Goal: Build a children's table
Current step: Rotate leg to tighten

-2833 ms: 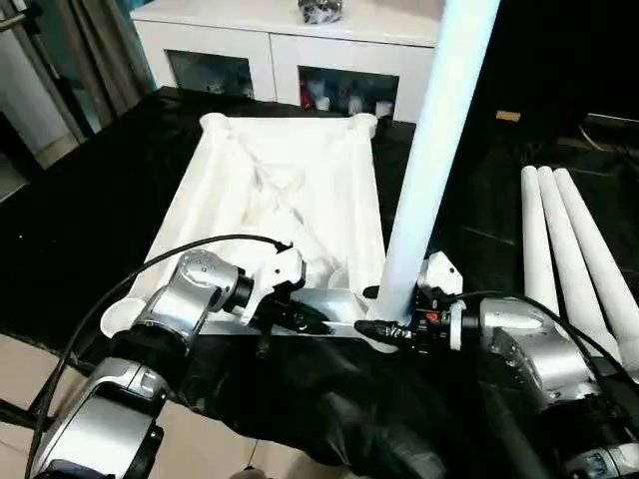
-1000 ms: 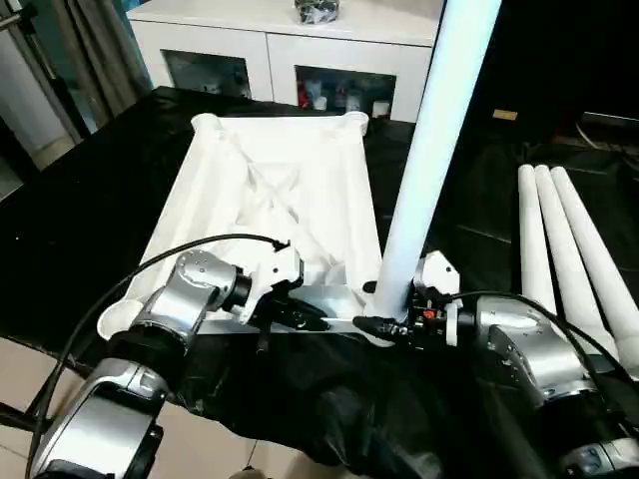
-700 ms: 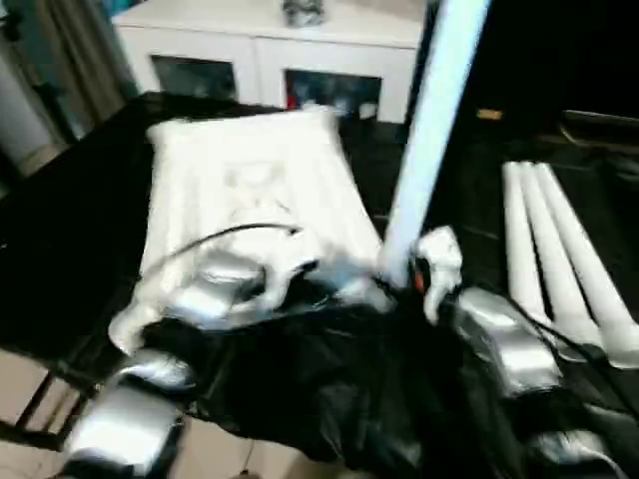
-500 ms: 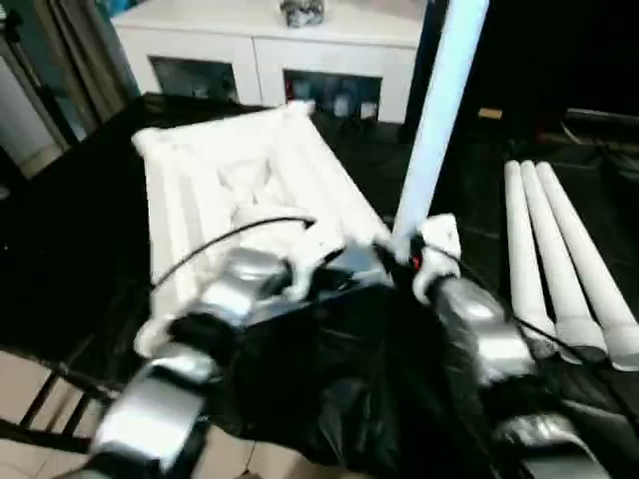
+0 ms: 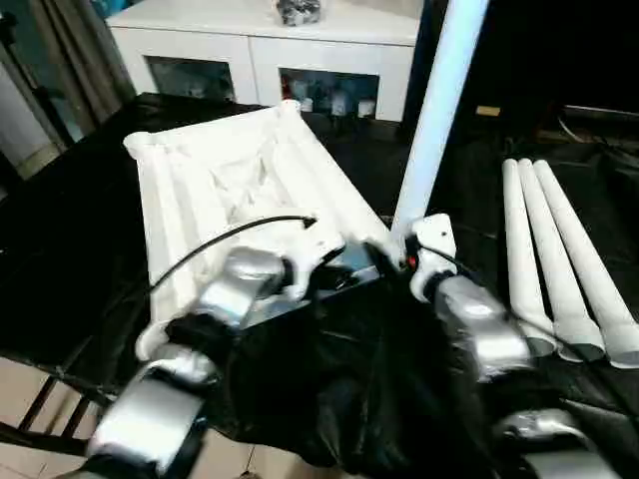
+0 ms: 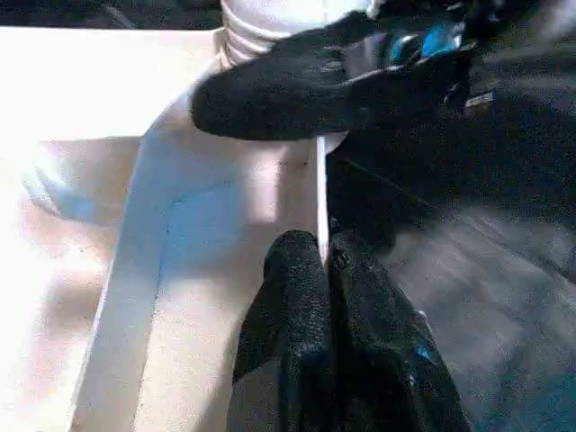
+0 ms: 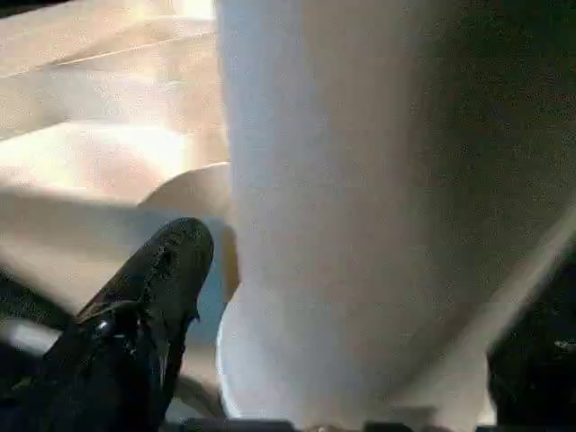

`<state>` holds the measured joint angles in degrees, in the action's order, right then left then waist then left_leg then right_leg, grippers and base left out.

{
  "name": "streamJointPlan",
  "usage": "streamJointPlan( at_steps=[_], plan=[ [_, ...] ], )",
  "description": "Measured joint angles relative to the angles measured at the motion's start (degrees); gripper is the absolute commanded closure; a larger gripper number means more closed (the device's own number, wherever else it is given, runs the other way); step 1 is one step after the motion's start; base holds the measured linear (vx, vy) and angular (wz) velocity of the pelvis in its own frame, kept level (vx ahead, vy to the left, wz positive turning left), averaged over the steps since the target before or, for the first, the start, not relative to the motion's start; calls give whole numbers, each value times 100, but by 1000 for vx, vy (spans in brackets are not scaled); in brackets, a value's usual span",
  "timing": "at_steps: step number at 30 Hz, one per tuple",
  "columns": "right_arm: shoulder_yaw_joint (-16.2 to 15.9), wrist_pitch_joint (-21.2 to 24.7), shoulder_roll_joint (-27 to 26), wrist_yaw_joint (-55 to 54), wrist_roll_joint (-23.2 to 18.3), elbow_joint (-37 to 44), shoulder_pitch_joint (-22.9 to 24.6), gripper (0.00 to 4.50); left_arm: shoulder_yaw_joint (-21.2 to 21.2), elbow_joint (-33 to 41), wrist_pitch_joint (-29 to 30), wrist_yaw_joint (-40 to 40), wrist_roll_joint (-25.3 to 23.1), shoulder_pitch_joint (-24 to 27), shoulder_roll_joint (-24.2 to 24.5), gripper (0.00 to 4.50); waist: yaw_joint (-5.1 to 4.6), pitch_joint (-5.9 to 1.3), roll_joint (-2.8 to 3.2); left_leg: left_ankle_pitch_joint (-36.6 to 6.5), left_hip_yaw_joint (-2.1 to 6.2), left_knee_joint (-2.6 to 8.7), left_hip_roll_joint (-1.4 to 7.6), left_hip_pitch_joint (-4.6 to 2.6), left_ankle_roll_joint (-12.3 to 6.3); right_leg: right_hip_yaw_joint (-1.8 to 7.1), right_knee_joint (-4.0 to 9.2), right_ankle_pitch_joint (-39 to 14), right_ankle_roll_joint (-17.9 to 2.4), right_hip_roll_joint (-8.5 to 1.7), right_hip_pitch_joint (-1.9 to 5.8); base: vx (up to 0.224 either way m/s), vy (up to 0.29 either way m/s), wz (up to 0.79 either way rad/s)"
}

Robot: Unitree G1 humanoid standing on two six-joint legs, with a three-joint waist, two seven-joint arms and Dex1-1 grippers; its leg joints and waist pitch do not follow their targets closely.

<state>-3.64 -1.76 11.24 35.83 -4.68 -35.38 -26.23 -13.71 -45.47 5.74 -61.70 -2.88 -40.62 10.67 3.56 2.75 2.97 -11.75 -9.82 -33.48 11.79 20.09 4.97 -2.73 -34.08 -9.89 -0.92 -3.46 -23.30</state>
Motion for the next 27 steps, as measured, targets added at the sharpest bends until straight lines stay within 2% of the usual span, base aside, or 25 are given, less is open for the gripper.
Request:
streamJointPlan(
  at_steps=[6, 8, 9, 12, 14, 17, 19, 23, 27],
  plan=[
    [-332, 221, 587, 1708, -372, 622, 329, 54, -86, 158, -214, -943, 156, 185, 423, 450, 68, 8, -13, -1, -1, -13, 1, 4, -1, 0, -4, 1, -2, -1, 0, 0, 0, 0],
    [-450, 330, 754, 2177, -481, 802, 408, 54, -128, 219, -220, -1209, 195, 231, 518, 450, 122, 9, -14, -1, -2, -12, 2, 3, -1, 0, -4, 1, -2, -1, 0, 0, 0, 0],
    [-517, 389, 820, 2346, -499, 862, 410, 79, -134, 233, -223, -1309, 199, 241, 571, 450, 142, 11, -18, -1, -2, -13, 3, 3, -1, 0, -6, 1, -2, -1, 0, 0, 0, 0],
    [-677, 557, 1047, 2844, -570, 1058, 425, 91, -201, 309, -239, -1653, 226, 265, 692, 450, 192, 13, -22, -1, -2, -14, 4, 0, 0, -4, -4, 1, -1, -1, -1, 0, 0, 0],
    [-767, 647, 1122, 3096, -601, 1191, 458, 116, -254, 342, -245, -1857, 273, 290, 787, 450, 211, 13, -22, -2, -1, -14, 3, 1, -1, -4, -2, 1, -1, -1, -2, 0, 0, 0],
    [-819, 726, 1138, 3272, -631, 1292, 510, 135, -288, 433, -245, -2039, 308, 363, 839, 450, 241, 13, -23, -2, -2, -15, 3, 1, -2, -4, -1, 1, -1, -2, -2, 0, 0, 0],
    [-818, 781, 1147, 3298, -643, 1359, 548, 164, -289, 449, -245, -2066, 309, 380, 839, 450, 256, 14, -26, -2, -2, -18, 3, 1, -1, -4, -3, 1, -1, -2, -2, 0, 0, 0],
    [-788, 893, 1067, 3152, -669, 1450, 607, 174, -291, 453, -243, -2007, 309, 386, 826, 450, 267, 14, -27, -2, 0, -18, 3, 1, 0, -3, -6, 1, -1, -2, -2, 0, 0, 0],
    [-479, 958, 721, 2289, -615, 1314, 616, 176, -187, 379, -164, -1435, 272, 334, 716, 450, 237, 12, -33, -1, 1, -20, 3, 0, 3, -1, -14, 1, -1, -2, 2, 0, 0, 0]
  ],
)
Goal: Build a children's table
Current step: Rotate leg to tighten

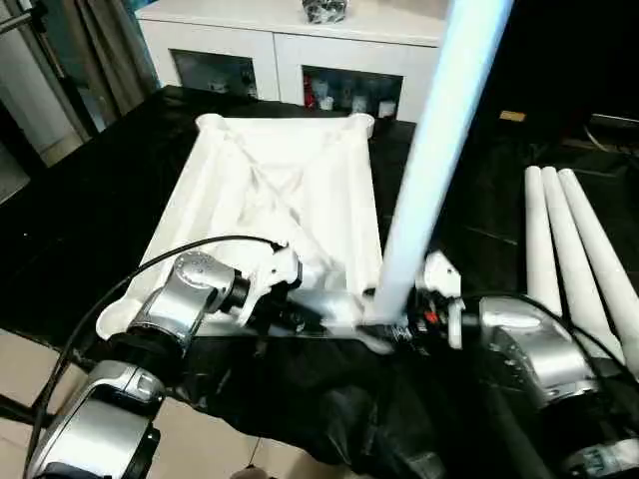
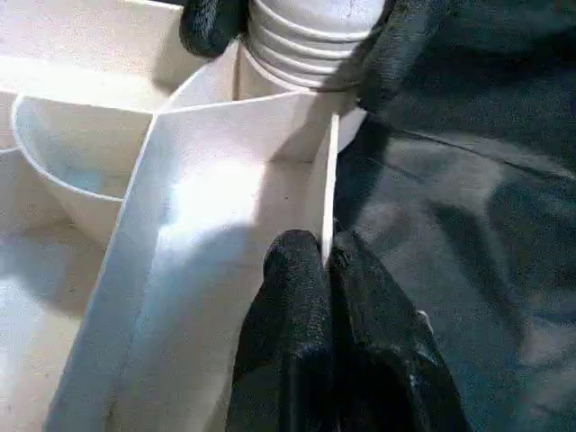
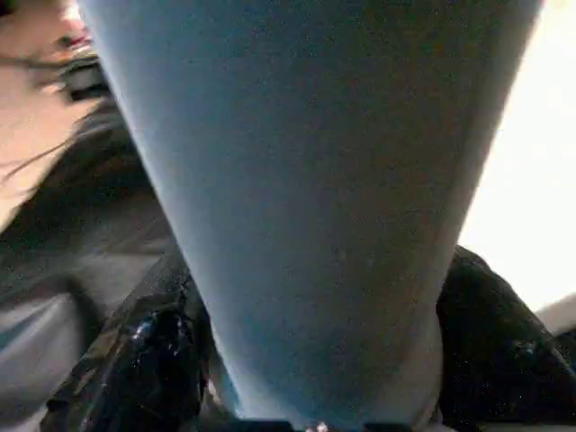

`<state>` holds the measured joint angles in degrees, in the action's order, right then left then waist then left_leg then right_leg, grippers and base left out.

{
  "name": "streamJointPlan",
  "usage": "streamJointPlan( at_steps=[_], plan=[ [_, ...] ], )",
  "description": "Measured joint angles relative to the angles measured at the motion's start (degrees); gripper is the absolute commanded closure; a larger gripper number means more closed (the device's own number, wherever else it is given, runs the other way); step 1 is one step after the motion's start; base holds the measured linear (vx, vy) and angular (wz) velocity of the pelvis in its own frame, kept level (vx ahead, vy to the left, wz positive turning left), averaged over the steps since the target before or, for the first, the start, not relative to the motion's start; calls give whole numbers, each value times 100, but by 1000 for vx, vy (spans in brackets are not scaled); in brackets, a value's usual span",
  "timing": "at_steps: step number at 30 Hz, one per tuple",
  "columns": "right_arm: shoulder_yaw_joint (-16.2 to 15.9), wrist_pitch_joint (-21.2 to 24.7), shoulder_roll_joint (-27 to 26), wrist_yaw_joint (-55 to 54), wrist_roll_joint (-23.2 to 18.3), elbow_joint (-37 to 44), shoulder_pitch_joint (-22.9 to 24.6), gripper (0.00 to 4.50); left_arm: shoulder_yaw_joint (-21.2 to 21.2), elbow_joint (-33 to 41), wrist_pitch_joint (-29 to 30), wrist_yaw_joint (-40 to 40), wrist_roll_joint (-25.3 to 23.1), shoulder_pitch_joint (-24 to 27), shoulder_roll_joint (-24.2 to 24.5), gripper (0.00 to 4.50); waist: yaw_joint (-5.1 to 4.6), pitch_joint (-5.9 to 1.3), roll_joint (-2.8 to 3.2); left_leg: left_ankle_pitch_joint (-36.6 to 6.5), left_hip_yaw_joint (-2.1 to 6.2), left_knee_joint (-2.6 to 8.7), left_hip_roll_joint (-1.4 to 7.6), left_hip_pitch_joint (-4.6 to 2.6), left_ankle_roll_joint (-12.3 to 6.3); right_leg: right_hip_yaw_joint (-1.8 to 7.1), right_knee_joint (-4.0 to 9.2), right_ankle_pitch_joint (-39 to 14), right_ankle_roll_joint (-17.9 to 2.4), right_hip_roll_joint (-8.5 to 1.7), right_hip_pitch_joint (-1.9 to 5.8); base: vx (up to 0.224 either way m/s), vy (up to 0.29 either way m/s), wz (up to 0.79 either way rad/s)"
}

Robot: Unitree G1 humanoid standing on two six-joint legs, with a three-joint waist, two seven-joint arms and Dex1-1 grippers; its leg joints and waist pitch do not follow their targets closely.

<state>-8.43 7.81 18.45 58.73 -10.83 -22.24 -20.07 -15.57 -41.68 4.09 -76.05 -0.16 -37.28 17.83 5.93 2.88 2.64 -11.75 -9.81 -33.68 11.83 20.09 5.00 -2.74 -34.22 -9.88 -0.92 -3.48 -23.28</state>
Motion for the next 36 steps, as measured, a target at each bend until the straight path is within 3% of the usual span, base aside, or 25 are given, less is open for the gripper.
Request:
streamJointPlan(
  at_steps=[5, 12, 14, 16, 21, 24, 31, 36],
  plan=[
    [572, -261, -745, -2132, 277, -630, -272, 177, 118, -206, 293, 1308, -223, -245, -557, 450, -159, 2, -17, 1, -1, -3, -2, -4, 3, 8, 3, 3, 1, 0, 1, 0, 0, 0],
    [994, -483, -1478, -4388, 632, -995, -522, 177, 153, -263, 581, 2598, -437, -400, -1180, 450, -134, -9, 3, 0, -2, 15, -6, -1, 3, 8, 14, -1, 6, -1, 0, 0, 0, 0],
    [1014, -553, -1518, -4493, 674, -1034, -525, 121, 153, -263, 583, 2652, -456, -400, -1210, 450, -115, -10, 7, -1, -2, 15, -7, -1, 2, 8, 14, -1, 6, -2, 0, 0, 0, 0],
    [1022, -622, -1526, -4471, 675, -1070, -525, 121, 151, -263, 577, 2655, -462, -397, -1213, 450, -109, -9, 9, 0, -2, 13, -7, -1, 2, 9, 14, 0, 6, -2, 0, 0, 0, 0],
    [924, -778, -1361, -4095, 690, -1136, -522, 67, 109, -192, 402, 2565, -504, -332, -1130, 450, -107, -7, 13, -1, -2, 15, -6, -1, 2, 8, 14, 0, 6, -2, 0, 0, 0, 0],
    [782, -844, -1153, -3501, 664, -1096, -463, 67, 111, -147, 337, 2367, -472, -289, -1019, 450, -126, -5, 17, -1, -2, 18, -4, -1, 2, 6, 14, -1, 6, 0, -1, 0, 0, 0],
    [212, -792, -254, -1099, 176, -298, 84, 67, 57, 176, -13, 797, -141, 66, -301, 450, -93, -3, 20, 0, -3, 18, -1, 0, 0, 5, 13, -2, 5, 2, -4, 0, 0, 0],
    [-69, -670, 77, -76, 12, -28, 169, 83, -75, 246, -78, 13, -1, 117, -46, 450, -60, 3, 7, 0, -3, 5, 0, 1, 0, 5, 7, -1, 5, 0, -4, 0, 0, 0]
  ],
)
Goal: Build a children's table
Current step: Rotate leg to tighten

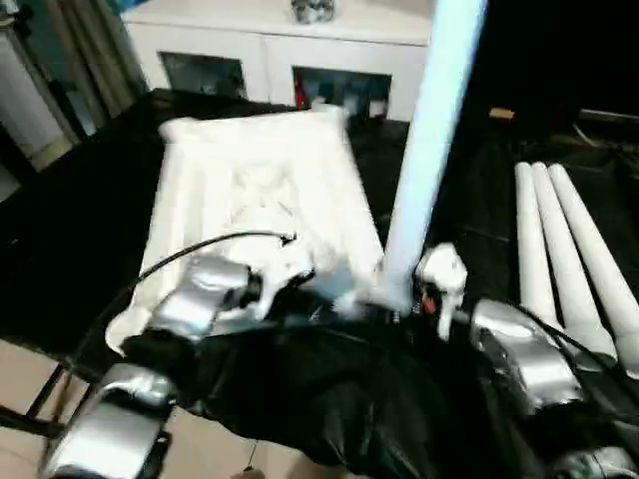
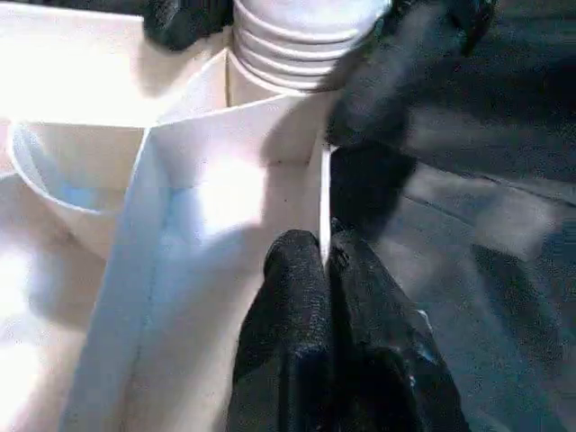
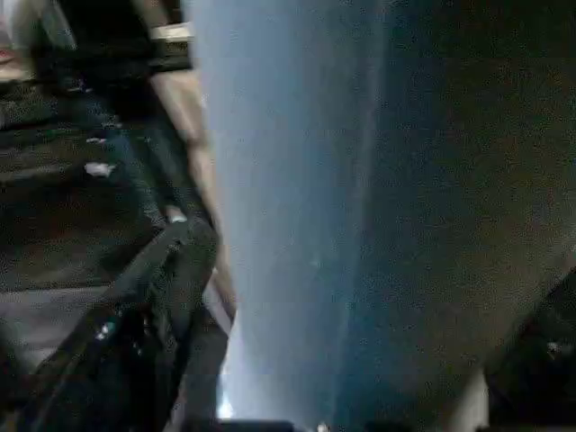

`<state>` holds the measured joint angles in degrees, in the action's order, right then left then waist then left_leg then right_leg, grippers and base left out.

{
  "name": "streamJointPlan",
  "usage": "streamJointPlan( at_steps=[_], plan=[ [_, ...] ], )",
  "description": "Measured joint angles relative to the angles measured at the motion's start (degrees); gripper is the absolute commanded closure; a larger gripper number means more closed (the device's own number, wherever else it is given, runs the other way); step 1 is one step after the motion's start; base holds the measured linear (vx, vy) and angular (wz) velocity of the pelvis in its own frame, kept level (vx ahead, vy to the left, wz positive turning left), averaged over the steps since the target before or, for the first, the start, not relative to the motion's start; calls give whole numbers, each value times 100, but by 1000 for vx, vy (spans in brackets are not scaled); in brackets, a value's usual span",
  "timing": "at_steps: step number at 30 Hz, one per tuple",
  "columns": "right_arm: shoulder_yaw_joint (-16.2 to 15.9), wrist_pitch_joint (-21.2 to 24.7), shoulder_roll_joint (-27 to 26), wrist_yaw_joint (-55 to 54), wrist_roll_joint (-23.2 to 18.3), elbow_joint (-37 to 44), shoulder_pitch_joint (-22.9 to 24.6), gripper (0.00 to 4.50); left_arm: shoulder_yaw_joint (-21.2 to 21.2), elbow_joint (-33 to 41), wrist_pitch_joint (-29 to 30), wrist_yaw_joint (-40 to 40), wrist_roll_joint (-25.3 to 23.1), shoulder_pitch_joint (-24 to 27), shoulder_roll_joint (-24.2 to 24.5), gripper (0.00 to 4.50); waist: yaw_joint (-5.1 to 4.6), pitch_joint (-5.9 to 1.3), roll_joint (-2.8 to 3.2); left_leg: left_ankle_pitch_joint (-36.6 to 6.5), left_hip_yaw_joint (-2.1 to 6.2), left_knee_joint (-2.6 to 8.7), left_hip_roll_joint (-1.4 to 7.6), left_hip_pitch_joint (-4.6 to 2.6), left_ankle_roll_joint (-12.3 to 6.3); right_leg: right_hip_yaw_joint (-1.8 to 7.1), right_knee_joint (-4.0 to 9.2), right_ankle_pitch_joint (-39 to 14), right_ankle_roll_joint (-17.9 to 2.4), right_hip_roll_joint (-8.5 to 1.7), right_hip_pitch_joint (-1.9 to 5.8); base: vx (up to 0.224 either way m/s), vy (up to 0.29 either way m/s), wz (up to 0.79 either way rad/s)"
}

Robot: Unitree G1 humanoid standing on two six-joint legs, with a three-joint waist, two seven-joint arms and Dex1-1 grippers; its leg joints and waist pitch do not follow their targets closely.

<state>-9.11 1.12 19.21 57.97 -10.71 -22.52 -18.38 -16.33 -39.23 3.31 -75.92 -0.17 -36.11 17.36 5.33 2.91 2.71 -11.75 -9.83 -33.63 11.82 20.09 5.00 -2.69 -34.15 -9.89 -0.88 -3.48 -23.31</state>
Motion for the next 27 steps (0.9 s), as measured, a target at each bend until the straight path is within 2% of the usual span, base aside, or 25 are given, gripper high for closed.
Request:
streamJointPlan(
  at_steps=[1, 3, 4, 8, 15, 18, 23, 27],
  plan=[
    [-31, 37, 50, 147, -25, 31, 17, 101, -24, 5, 0, -99, 10, 1, 34, 450, 3, 2, -5, 0, 0, -3, 0, 1, 0, 0, 1, 0, 0, -1, 0, 0, 0, 0],
    [-115, 84, 224, 414, -31, 153, 46, 104, -44, 5, -18, -289, 22, 2, 118, 450, 17, 3, -7, 0, 0, -4, -1, -2, 0, 1, 2, 0, 0, -3, 0, 0, 0, 0],
    [-168, 106, 309, 569, -39, 208, 45, 128, -65, 5, -59, -381, 27, 2, 149, 450, 30, 4, -12, -1, 0, -4, 0, 0, -1, 0, 3, 0, 0, -3, 0, 0, 0, 0],
    [-266, 207, 392, 841, -87, 292, 45, 157, -111, 4, -160, -561, 34, 2, 223, 450, 53, 6, -15, 0, 0, -3, 1, 3, -1, -3, 3, -1, 1, -2, -1, 0, 0, 0],
    [-190, 375, 239, 656, -84, 374, 78, 172, -114, 3, -194, -512, 38, 5, 205, 450, 59, 5, -17, 0, 1, -5, 1, 2, -1, -2, 0, 0, 1, -2, 0, 0, 0, 0],
    [6, 332, -111, -158, 6, 153, 53, 173, -22, -32, -121, 8, -36, 0, 134, 450, 10, 2, -23, 1, -1, -7, 2, -1, 1, 4, -6, 0, 1, -1, 7, 0, 0, 0],
    [666, 202, -1037, -2733, 380, -703, -406, 173, 152, -282, 414, 1587, -305, -281, -615, 450, -157, -2, -33, 3, -1, -21, 0, -7, 5, 8, -6, 6, -3, -1, 12, 0, 0, 0],
    [794, 195, -1322, -3740, 572, -856, -547, 174, 188, -339, 586, 2204, -374, -347, -924, 450, -177, -20, -2, 3, 2, -5, -2, -12, 6, 5, -4, 3, 2, 0, 17, 0, 0, 0]
  ],
)
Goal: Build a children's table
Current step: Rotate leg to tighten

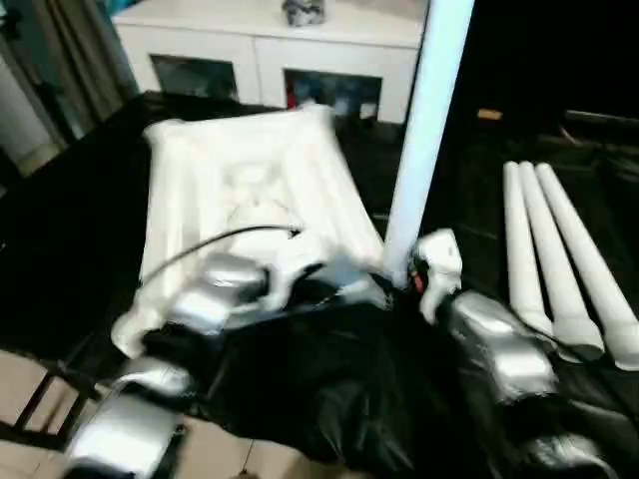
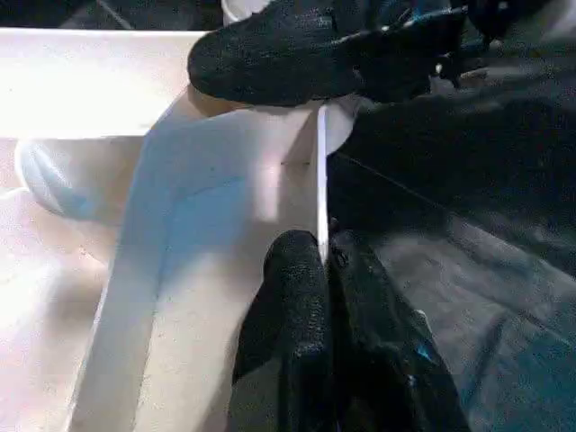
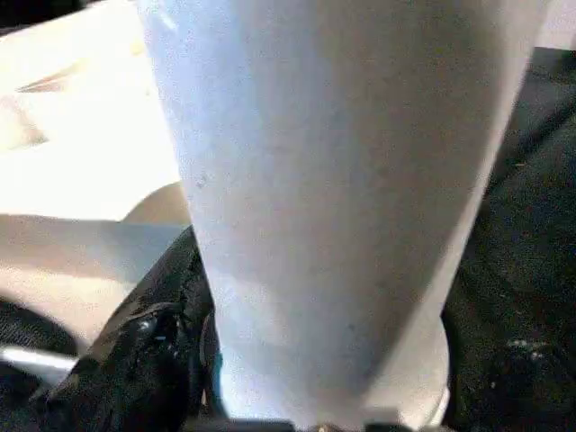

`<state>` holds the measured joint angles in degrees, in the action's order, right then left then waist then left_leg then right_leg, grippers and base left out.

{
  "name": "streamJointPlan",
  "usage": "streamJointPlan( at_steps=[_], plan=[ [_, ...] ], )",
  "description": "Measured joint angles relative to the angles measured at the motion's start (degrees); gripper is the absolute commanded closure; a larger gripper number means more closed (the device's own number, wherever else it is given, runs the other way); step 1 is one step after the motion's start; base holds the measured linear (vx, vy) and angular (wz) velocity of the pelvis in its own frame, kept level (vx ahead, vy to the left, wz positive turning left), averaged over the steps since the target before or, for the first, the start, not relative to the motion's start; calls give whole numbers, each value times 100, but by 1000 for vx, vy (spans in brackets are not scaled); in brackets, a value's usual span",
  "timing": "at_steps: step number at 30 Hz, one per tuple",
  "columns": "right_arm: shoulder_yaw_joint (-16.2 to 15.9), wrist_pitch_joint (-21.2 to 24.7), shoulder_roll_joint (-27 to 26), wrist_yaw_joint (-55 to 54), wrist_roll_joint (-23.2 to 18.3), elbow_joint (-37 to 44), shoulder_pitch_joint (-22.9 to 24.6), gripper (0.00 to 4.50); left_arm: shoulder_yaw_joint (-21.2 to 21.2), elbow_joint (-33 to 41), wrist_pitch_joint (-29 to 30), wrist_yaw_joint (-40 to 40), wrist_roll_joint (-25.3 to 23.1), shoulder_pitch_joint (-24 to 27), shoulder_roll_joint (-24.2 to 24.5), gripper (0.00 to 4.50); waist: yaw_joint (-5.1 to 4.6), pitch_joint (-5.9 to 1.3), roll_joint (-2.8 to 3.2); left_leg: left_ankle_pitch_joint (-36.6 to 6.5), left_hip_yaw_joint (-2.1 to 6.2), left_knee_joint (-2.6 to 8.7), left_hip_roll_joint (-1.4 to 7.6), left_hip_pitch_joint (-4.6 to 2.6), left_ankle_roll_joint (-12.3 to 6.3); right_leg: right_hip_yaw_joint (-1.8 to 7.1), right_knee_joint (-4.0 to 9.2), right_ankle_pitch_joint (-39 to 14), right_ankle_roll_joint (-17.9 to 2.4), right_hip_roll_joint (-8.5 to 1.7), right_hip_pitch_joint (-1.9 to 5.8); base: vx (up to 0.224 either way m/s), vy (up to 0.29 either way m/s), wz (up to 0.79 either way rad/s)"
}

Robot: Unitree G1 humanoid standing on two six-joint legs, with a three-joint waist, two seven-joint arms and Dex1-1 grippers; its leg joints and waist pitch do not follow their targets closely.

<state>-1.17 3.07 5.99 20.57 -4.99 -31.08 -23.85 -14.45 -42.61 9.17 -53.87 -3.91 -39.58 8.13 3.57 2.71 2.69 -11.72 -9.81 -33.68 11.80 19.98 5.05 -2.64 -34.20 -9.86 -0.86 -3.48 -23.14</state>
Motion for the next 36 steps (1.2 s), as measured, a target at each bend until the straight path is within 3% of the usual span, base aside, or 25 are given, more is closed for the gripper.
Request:
streamJointPlan(
  at_steps=[3, 6, 12, 20, 26, 31, 36],
  plan=[
    [29, -57, -126, -493, 141, -178, -129, 174, 9, -100, 1, 286, -35, -50, -141, 450, 8, -7, 12, 0, 0, 1, -2, 1, 0, 0, 3, 0, 0, -1, 1, 0, 0, 0],
    [77, -206, -178, -564, 162, -297, -140, 104, 8, -108, -16, 320, -62, -50, -160, 450, 6, -11, 17, 0, 0, -1, -5, 2, -1, 3, 5, 0, 0, -3, 2, 0, 0, 0],
    [25, -334, -62, -27, 132, -316, -145, 57, 3, 27, -90, 119, -77, 25, -39, 450, -14, -8, 14, -1, 1, 5, -3, 9, -2, 0, 7, 0, 0, -1, -4, 0, 0, 0],
    [-443, -209, 668, 2081, -273, 365, 305, 57, -89, 313, -380, -1201, 180, 284, 523, 450, 17, -4, 15, -5, -1, 14, 0, 16, -11, -5, 11, -11, 0, -1, -9, 0, 0, 0],
    [-754, 78, 1225, 3425, -604, 857, 524, 57, -206, 370, -451, -1996, 321, 338, 829, 450, 143, 4, 4, -5, -2, 6, 2, 13, -9, -5, 4, -10, 0, -1, -8, 0, 0, 0],
    [-914, 299, 1401, 4058, -669, 1053, 541, 94, -278, 378, -520, -2480, 372, 343, 1046, 450, 184, 6, -1, -6, -1, 6, 2, 15, -9, -6, 6, -10, 0, -1, -8, 0, 0, 0],
    [-884, 298, 1295, 3934, -666, 1012, 541, 141, -297, 376, -605, -2397, 315, 340, 1045, 450, 206, 6, -4, -6, -1, 4, 1, 14, -9, -5, 6, -10, -1, -2, -7, 0, 0, 0]
  ],
)
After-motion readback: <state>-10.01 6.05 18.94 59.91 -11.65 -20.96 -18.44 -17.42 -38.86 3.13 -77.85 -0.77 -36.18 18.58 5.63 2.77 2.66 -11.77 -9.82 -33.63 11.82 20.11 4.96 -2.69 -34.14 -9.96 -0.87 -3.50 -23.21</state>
